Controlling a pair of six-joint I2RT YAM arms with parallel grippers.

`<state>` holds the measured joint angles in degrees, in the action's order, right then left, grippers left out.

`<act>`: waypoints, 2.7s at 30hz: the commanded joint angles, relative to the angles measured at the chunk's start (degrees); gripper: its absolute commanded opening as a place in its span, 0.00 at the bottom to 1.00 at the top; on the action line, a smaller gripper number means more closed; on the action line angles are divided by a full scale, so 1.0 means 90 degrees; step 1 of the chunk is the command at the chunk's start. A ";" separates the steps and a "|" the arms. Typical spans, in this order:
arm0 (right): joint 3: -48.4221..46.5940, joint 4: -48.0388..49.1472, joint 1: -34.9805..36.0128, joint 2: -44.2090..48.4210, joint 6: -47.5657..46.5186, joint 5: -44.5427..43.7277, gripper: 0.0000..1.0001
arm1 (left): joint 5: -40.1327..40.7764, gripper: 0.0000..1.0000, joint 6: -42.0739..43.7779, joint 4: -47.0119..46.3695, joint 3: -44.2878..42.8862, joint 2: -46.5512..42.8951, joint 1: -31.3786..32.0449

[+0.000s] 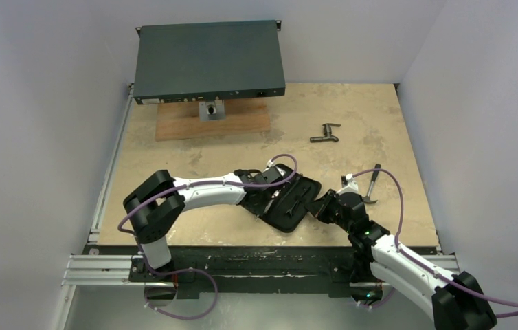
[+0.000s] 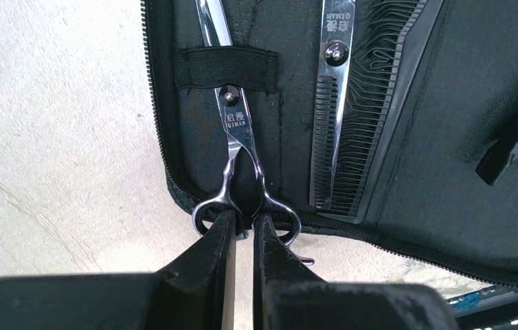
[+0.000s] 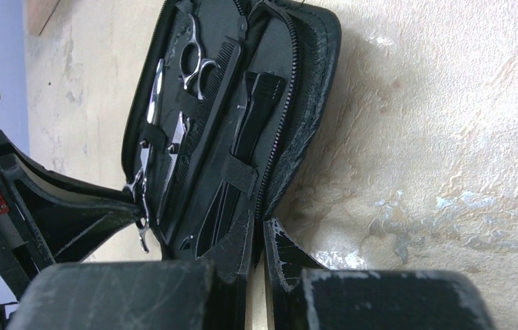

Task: Sort the hair-cutting tools
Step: Place the scissors in the hairdressing tool bag.

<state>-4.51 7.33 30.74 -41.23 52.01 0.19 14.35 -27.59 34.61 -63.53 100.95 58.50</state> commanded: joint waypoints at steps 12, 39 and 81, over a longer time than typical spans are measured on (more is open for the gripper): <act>-0.0153 -0.0003 0.0063 -0.0196 -0.0251 0.0414 0.00 | -0.0053 0.00 0.0346 -0.0023 -0.1074 0.0409 -0.0248; -0.0143 -0.0121 0.0065 -0.0074 -0.0244 0.0457 0.00 | 0.0001 0.00 0.0872 -0.0311 -0.1702 0.1494 -0.0659; -0.0875 -0.1552 0.0058 0.0830 -0.0395 0.0296 0.48 | 0.0089 0.00 0.2404 -0.1286 -0.0605 0.1233 -0.0660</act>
<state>-7.94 -2.28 31.11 -35.62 49.82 2.59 14.98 -1.54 26.85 -72.01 109.47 53.76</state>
